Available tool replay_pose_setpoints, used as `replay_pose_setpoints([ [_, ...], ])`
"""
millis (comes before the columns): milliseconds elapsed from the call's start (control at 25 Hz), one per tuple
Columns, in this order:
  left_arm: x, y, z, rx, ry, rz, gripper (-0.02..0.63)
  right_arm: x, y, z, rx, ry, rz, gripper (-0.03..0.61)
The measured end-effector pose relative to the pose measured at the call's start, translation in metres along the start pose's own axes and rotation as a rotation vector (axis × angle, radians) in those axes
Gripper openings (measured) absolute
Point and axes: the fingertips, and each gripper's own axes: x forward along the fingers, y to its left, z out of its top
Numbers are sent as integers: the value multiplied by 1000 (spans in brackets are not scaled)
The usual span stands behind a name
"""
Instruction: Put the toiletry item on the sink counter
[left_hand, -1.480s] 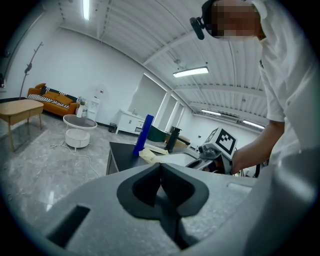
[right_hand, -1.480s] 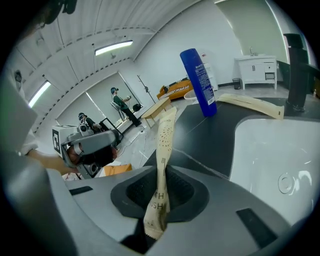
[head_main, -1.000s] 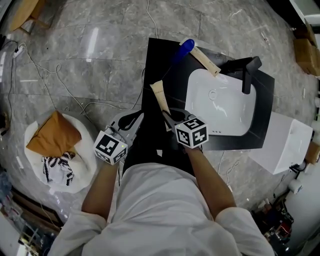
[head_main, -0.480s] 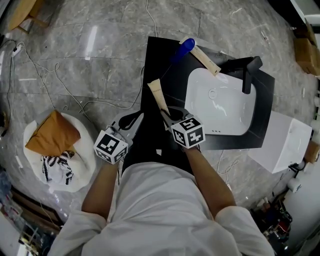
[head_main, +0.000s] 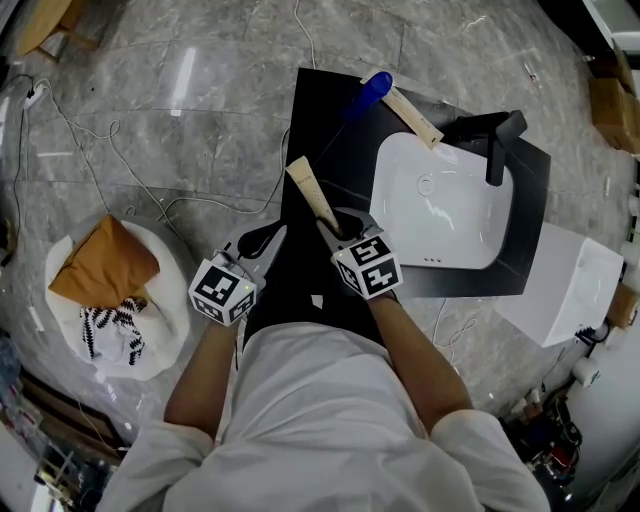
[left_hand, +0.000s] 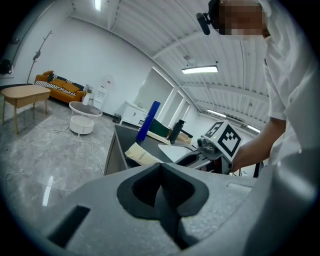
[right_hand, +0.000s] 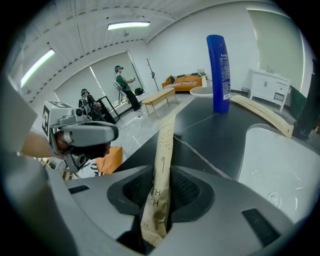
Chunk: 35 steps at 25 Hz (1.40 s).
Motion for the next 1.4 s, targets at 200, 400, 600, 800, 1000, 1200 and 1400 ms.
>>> replay_pose_setpoints([
  [200, -5, -1, -3, -17, -14, 19, 15, 0, 2, -2, -29, -2, 12, 118],
  [400, -11, -5, -2, -24, -27, 39, 15, -9, 0, 0, -49, -16, 1, 135],
  [600, -14, -13, 3, -14, -45, 59, 15, -29, -10, 16, -60, -93, -14, 135],
  [800, -13, -29, 24, 35, -73, 64, 15, -74, -20, 49, -72, -237, -17, 129],
  [1000, -22, -50, 69, 112, -132, 86, 15, -143, -11, 87, -106, -394, 14, 74],
  [1200, -37, -76, 118, 181, -212, 108, 15, -227, 0, 128, -171, -545, 44, 37],
  [1400, -43, -111, 155, 263, -254, 87, 15, -318, 2, 153, -257, -703, 28, 17],
])
